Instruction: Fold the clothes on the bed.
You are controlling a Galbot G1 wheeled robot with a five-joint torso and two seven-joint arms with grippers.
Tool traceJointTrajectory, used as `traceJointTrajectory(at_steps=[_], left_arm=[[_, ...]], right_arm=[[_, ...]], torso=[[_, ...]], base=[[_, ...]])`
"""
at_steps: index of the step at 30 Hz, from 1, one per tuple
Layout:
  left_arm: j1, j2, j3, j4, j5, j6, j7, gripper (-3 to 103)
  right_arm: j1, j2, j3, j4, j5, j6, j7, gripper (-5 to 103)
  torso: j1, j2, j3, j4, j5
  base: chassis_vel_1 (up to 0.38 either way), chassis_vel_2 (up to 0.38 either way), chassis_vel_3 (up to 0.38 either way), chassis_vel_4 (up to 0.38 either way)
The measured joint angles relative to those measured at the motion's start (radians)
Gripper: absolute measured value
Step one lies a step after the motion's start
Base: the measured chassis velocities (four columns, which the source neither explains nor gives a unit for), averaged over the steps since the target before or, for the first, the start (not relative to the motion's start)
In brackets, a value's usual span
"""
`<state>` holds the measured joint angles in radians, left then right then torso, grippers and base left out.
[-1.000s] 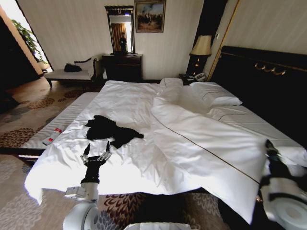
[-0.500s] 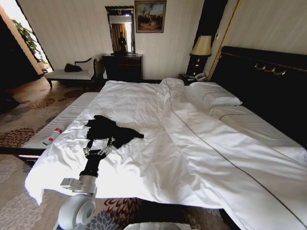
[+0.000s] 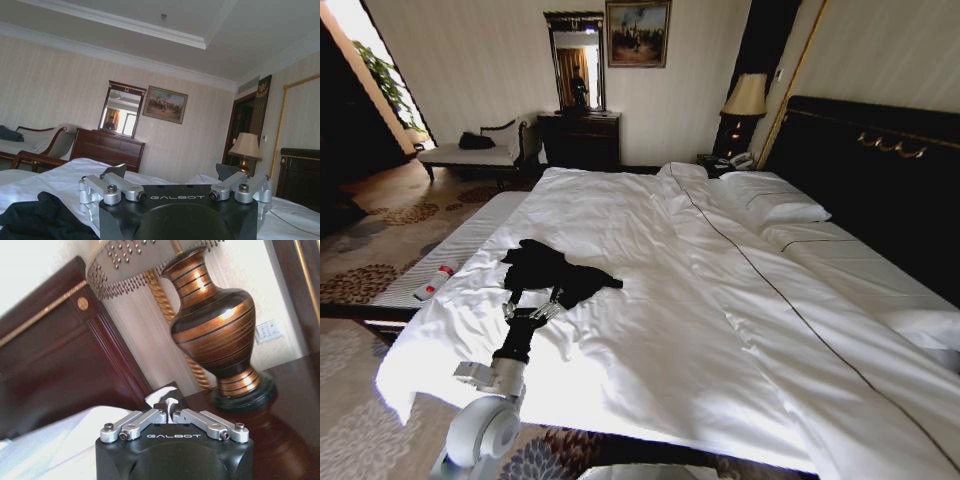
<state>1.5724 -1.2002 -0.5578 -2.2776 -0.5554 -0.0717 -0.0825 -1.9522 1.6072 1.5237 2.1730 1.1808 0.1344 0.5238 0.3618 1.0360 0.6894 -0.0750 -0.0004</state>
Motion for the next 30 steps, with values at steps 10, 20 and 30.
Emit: traceJointTrajectory(at_steps=[10, 20, 30], left_arm=[[-0.018, 0.003, 0.003, 0.053, -0.04, -0.02, 0.007, 100], [-0.037, 0.029, -0.004, 0.069, -0.069, -0.022, 0.007, 100], [-0.025, 0.048, -0.031, 0.059, -0.071, -0.017, 0.005, 100]], right_arm=[[-0.085, 0.0, -0.136, 0.01, -0.168, 0.013, 0.078, 1], [-0.074, 0.0, -0.206, -0.19, -0.265, -0.001, 0.053, 1], [-0.016, 0.006, -0.298, -0.27, -0.282, 0.012, 0.045, 1]], torso=[[0.0, 0.0, 0.0, -0.0008, -0.0004], [0.0, 0.0, 0.0, 0.0003, -0.0001], [0.0, 0.0, 0.0, -0.0023, -0.0006]], base=[[0.0, 0.0, 0.0, 0.0], [0.0, 0.0, 0.0, 0.0], [0.0, 0.0, 0.0, 0.0]])
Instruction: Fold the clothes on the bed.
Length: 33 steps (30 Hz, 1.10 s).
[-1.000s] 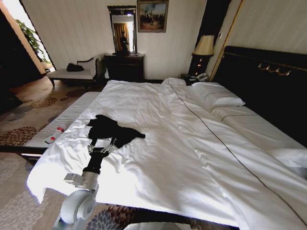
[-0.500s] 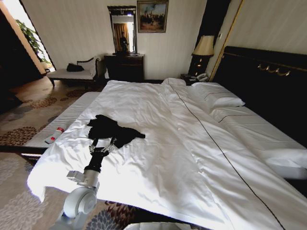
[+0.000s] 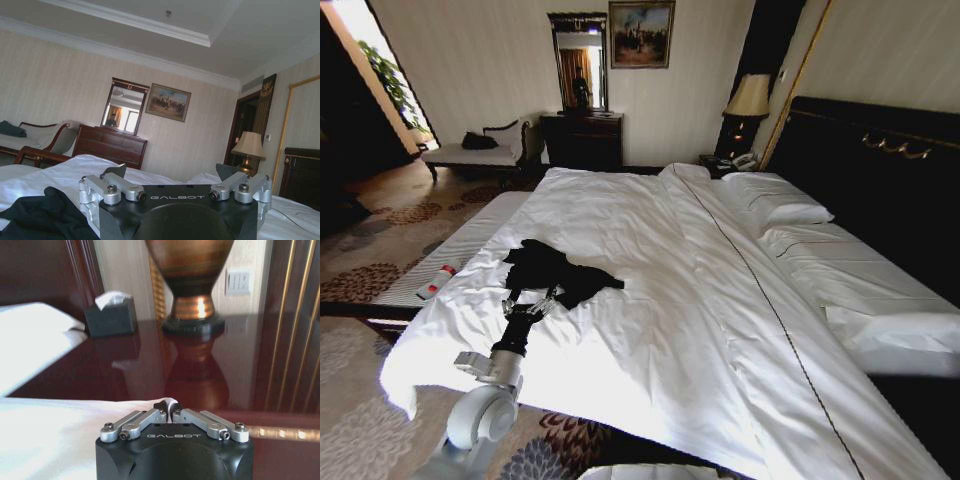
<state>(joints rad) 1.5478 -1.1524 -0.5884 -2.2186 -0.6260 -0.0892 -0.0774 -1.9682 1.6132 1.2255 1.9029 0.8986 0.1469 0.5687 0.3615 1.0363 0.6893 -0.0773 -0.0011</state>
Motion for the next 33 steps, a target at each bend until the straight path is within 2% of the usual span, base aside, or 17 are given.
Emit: traceJointTrajectory(at_steps=[3, 6, 9, 10, 12, 14, 15, 16, 17, 22, 25, 27, 28, 29, 30, 32, 33], left_arm=[[0.006, 0.0, -0.005, -0.002, 0.004, 0.0, 0.0, 100], [0.011, -0.004, -0.008, -0.012, 0.021, 0.006, -0.001, 100], [0.012, -0.008, -0.01, -0.018, 0.03, 0.012, -0.003, 100], [0.013, -0.011, -0.015, -0.022, 0.038, 0.017, -0.006, 100], [0.013, -0.013, -0.017, -0.023, 0.043, 0.02, -0.007, 100], [0.016, -0.02, -0.02, -0.025, 0.055, 0.024, -0.01, 100], [0.018, -0.023, -0.021, -0.026, 0.061, 0.026, -0.012, 100], [0.022, -0.033, -0.021, -0.031, 0.072, 0.03, -0.014, 100], [0.022, -0.033, -0.021, -0.031, 0.072, 0.03, -0.014, 100], [0.034, -0.062, -0.023, -0.052, 0.104, 0.046, -0.022, 100], [0.044, -0.076, -0.036, -0.065, 0.118, 0.057, -0.028, 100], [0.058, -0.088, -0.052, -0.083, 0.12, 0.075, -0.037, 100], [0.058, -0.088, -0.052, -0.083, 0.12, 0.075, -0.037, 100], [0.069, -0.098, -0.062, -0.096, 0.117, 0.088, -0.042, 100], [0.074, -0.103, -0.066, -0.101, 0.116, 0.093, -0.045, 100], [0.108, -0.139, -0.094, -0.118, 0.126, 0.111, -0.053, 100], [0.119, -0.153, -0.102, -0.118, 0.139, 0.111, -0.053, 100]], right_arm=[[0.005, 0.0, -0.03, 0.0, -0.007, -0.024, 0.011, -2], [0.013, -0.001, -0.051, 0.007, -0.023, -0.063, 0.051, 13], [0.001, -0.001, -0.06, 0.038, -0.027, -0.073, 0.07, 18], [-0.033, -0.002, -0.076, 0.106, -0.025, -0.077, 0.075, 28], [-0.054, -0.002, -0.079, 0.157, -0.022, -0.077, 0.076, 28], [-0.068, -0.003, -0.061, 0.243, -0.018, -0.072, 0.077, 40], [-0.067, -0.003, -0.044, 0.282, -0.015, -0.072, 0.076, 40], [-0.056, -0.003, -0.012, 0.335, -0.008, -0.078, 0.065, 50], [-0.056, -0.003, -0.012, 0.335, -0.008, -0.078, 0.065, 50], [0.005, -0.037, 0.029, 0.392, -0.013, -0.095, -0.008, 66], [0.043, -0.091, 0.022, 0.394, -0.012, -0.083, -0.098, 78], [0.071, -0.135, -0.009, 0.377, -0.007, -0.051, -0.225, 88], [0.071, -0.135, -0.009, 0.377, -0.007, -0.051, -0.225, 88], [0.088, -0.162, -0.038, 0.356, -0.021, -0.02, -0.314, 93], [0.093, -0.169, -0.047, 0.348, -0.028, -0.01, -0.341, 93], [0.144, -0.214, -0.127, 0.271, -0.165, 0.059, -0.533, 100], [0.163, -0.227, -0.15, 0.249, -0.211, 0.071, -0.574, 100]], torso=[[0.0, 0.0, 0.0, 0.0003, 0.0001], [0.0, 0.0, 0.0, 0.0003, 0.0003], [0.0, 0.0, 0.0, 0.001, 0.0004], [0.0, 0.0, 0.0, 0.0013, 0.0006], [0.0, 0.0, 0.0, 0.0013, 0.0004], [0.0, 0.0, 0.0, 0.0016, 0.0002], [0.0, 0.0, 0.0, 0.0018, 0.0001], [0.0, 0.0, 0.0, 0.002, -0.0001], [0.0, 0.0, 0.0, 0.002, -0.0001], [0.0, 0.0, 0.0, 0.0016, 0.0006], [0.0, 0.0, 0.0, 0.0021, 0.0006], [0.0, 0.0, 0.0, 0.0016, 0.0007], [0.0, 0.0, 0.0, 0.0016, 0.0007], [0.0, 0.0, 0.0, 0.0017, 0.0006], [0.0, 0.0, 0.0, 0.0019, 0.0007], [0.0, 0.0, 0.0, 0.0016, 0.0009], [0.0, 0.0, 0.0, 0.0017, 0.0008]], base=[[0.0, 0.0, 0.0, 0.0], [0.0, 0.0, 0.0, 0.0], [0.0, 0.0, 0.0, 0.0], [0.0, 0.0, 0.0, 0.0], [0.0, 0.0, 0.0, 0.0], [0.0, 0.0, 0.0, 0.0], [0.0, 0.0, 0.0, 0.0], [0.0, 0.0, 0.0, 0.0], [0.0, 0.0, 0.0, 0.0], [0.0, 0.0, 0.0, 0.0], [0.0, 0.0, 0.0, 0.0], [0.0, 0.0, 0.0, 0.0], [0.0, 0.0, 0.0, 0.0], [0.0, 0.0, 0.0, 0.0], [0.0, 0.0, 0.0, 0.0], [0.0, 0.0, 0.0, 0.0], [0.0, 0.0, 0.0, 0.0]])
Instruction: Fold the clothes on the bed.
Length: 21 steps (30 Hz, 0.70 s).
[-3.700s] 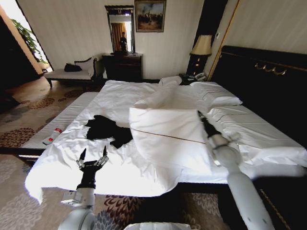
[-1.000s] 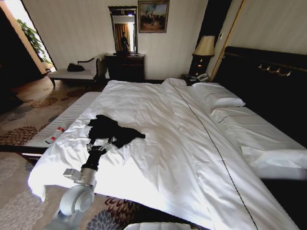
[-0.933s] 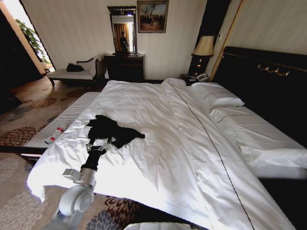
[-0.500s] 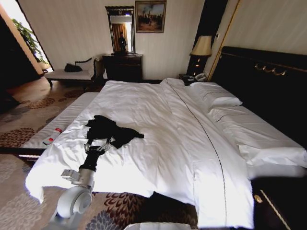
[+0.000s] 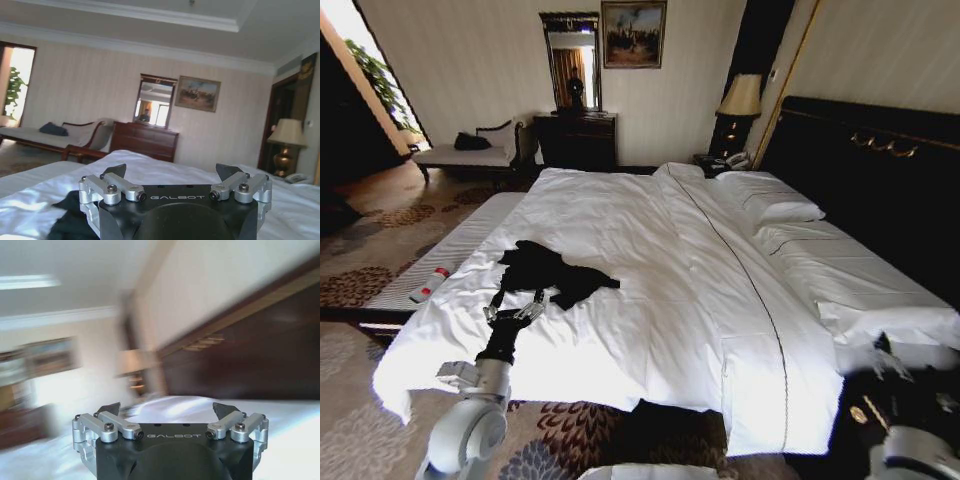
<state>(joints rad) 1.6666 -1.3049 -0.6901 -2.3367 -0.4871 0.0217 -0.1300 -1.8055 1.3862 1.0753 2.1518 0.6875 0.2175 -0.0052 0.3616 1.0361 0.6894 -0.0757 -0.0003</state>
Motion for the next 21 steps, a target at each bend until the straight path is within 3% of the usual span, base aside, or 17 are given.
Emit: traceJointTrajectory(at_steps=[1, 4, 7, 12, 14, 21], left_arm=[[0.0, 0.0, 0.0, 0.0, 0.0, 0.0, 0.0, 100], [0.043, -0.059, -0.025, 0.006, 0.061, -0.024, 0.021, 100], [0.06, -0.083, -0.023, 0.003, 0.075, -0.03, 0.026, 100], [0.09, -0.072, 0.022, -0.024, 0.057, -0.008, 0.018, 100], [0.109, -0.062, 0.024, -0.027, 0.094, -0.031, 0.037, 100], [0.131, -0.094, 0.037, -0.041, 0.148, -0.059, 0.054, 100]], right_arm=[[0.0, 0.0, 0.0, 0.0, 0.0, 0.0, 0.0, 100], [0.094, -0.039, -0.102, -0.073, -0.143, 0.022, -0.091, 100], [0.138, -0.055, -0.147, -0.097, -0.174, 0.022, -0.1, 100], [0.186, -0.098, -0.204, -0.108, -0.171, 0.024, -0.097, 100], [0.201, -0.129, -0.22, -0.12, -0.151, 0.063, -0.151, 100], [0.18, -0.148, -0.214, -0.116, -0.2, 0.068, -0.241, 100]], torso=[[0.0, 0.0, 0.0, 0.0, 0.0], [0.0, 0.0, 0.0, 0.0005, 0.0001], [0.0, 0.0, 0.0, 0.0009, 0.0], [0.0, 0.0, 0.0, -0.0005, -0.0003], [0.0, 0.0, 0.0, 0.0007, -0.0001], [0.0, 0.0, 0.0, -0.0002, -0.0003]], base=[[0.0, 0.0, 0.0, 0.0], [0.0, 0.0, 0.0, 0.0], [0.0, 0.0, 0.0, 0.0], [0.0, 0.0, 0.0, 0.0], [0.0, 0.0, 0.0, 0.0], [0.0, 0.0, 0.0, 0.0]])
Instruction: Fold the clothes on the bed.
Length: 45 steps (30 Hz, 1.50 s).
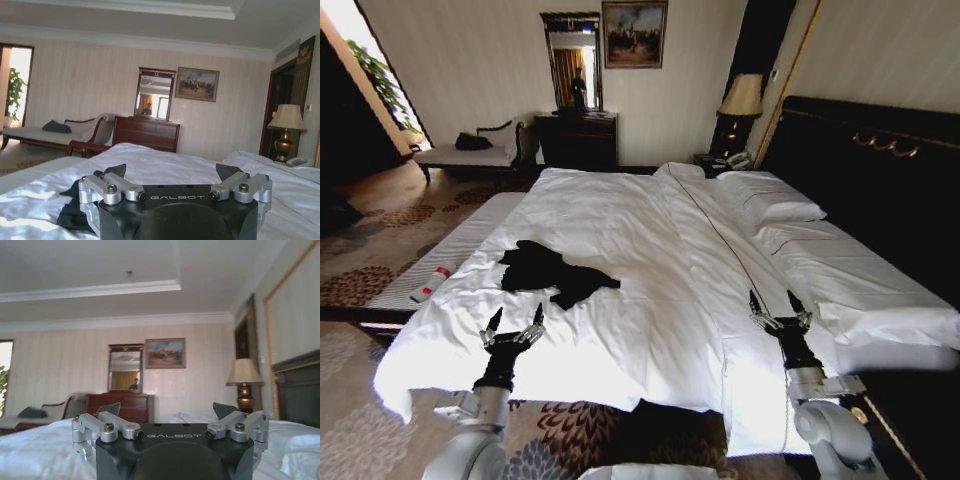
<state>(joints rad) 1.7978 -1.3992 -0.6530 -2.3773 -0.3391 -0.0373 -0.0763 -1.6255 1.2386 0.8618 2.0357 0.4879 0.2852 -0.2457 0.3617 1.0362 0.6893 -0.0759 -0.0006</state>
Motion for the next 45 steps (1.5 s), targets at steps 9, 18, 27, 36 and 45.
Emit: traceJointTrajectory(at_steps=[9, 18, 27, 36, 45], left_arm=[[0.023, -0.057, 0.024, -0.008, 0.08, -0.028, 0.023, 100], [0.031, -0.07, 0.025, -0.026, 0.078, -0.035, 0.023, 100], [0.032, -0.068, 0.028, -0.033, 0.078, -0.047, 0.023, 100], [0.017, -0.056, 0.024, -0.019, 0.064, -0.054, 0.022, 100], [0.017, -0.047, 0.007, -0.021, 0.043, -0.054, 0.022, 100]], right_arm=[[0.016, 0.01, -0.022, -0.017, -0.053, 0.024, -0.045, 100], [0.007, 0.036, -0.031, 0.013, -0.096, 0.027, -0.056, 100], [-0.021, 0.059, -0.013, 0.048, -0.108, 0.019, -0.045, 100], [-0.032, 0.077, -0.006, 0.061, -0.122, 0.011, -0.036, 100], [-0.023, 0.083, -0.017, 0.055, -0.137, 0.011, -0.026, 100]], torso=[[0.0, 0.0, 0.0, 0.0004, 0.0002], [0.0, 0.0, 0.0, 0.0003, 0.0], [0.0, 0.0, 0.0, 0.0003, 0.0], [0.0, 0.0, 0.0, 0.0003, 0.0], [0.0, 0.0, 0.0, 0.0004, 0.0]], base=[[0.0, 0.0, 0.0, 0.0], [0.0, 0.0, 0.0, 0.0], [0.0, 0.0, 0.0, 0.0], [0.0, 0.0, 0.0, 0.0], [0.0, 0.0, 0.0, 0.0]])
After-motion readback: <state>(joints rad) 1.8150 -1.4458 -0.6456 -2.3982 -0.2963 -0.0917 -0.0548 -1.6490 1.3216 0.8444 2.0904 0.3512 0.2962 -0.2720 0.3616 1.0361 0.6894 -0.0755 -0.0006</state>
